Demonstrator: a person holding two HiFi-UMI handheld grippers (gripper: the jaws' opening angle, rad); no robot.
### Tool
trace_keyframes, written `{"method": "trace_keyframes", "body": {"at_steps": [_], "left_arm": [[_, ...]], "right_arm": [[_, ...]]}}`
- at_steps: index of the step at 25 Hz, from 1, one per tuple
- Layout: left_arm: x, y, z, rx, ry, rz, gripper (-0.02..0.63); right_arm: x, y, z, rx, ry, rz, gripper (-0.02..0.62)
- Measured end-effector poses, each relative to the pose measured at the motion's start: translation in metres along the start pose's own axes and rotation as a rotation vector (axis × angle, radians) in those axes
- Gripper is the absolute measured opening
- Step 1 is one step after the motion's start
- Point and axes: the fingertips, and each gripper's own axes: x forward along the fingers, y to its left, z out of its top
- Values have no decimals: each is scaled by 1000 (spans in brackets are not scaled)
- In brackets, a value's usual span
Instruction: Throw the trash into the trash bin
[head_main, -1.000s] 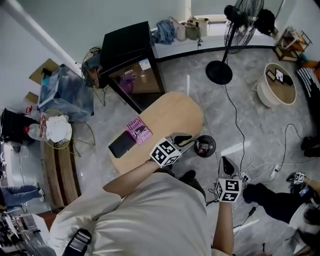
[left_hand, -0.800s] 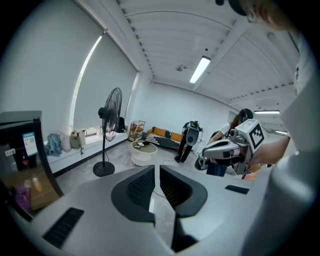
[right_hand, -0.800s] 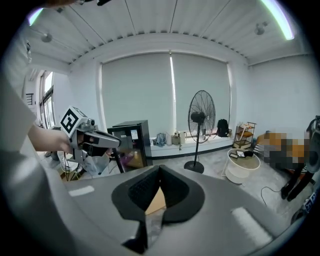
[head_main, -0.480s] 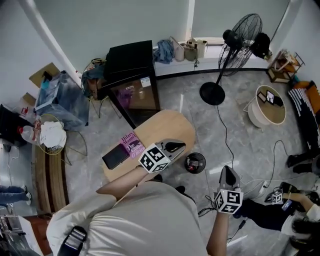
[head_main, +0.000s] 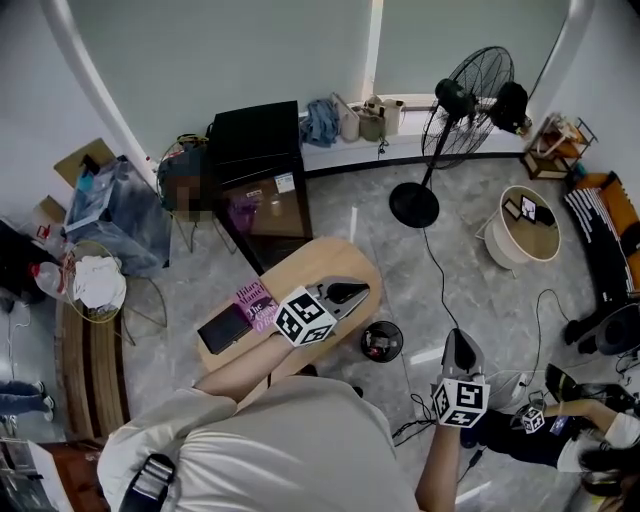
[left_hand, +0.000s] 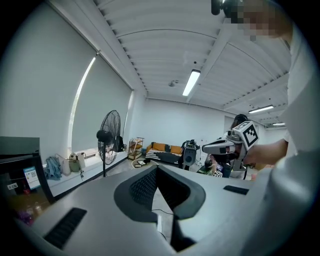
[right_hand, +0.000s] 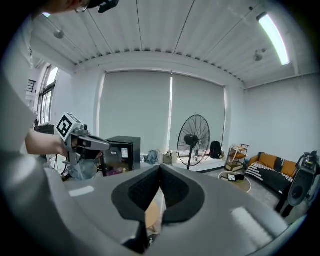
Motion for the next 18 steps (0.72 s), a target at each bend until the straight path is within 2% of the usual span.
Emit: {"method": "trace_keyframes", "body": {"at_steps": [11,18], "left_arm": [[4,2,-4,-40,-10,-13,6],[7,1,-3,-35,-8,-19,6]], "right_arm": [[0,-4,7,7,-24,-4,11],[-4,-8,9,-6,-25,-13,11]]}}
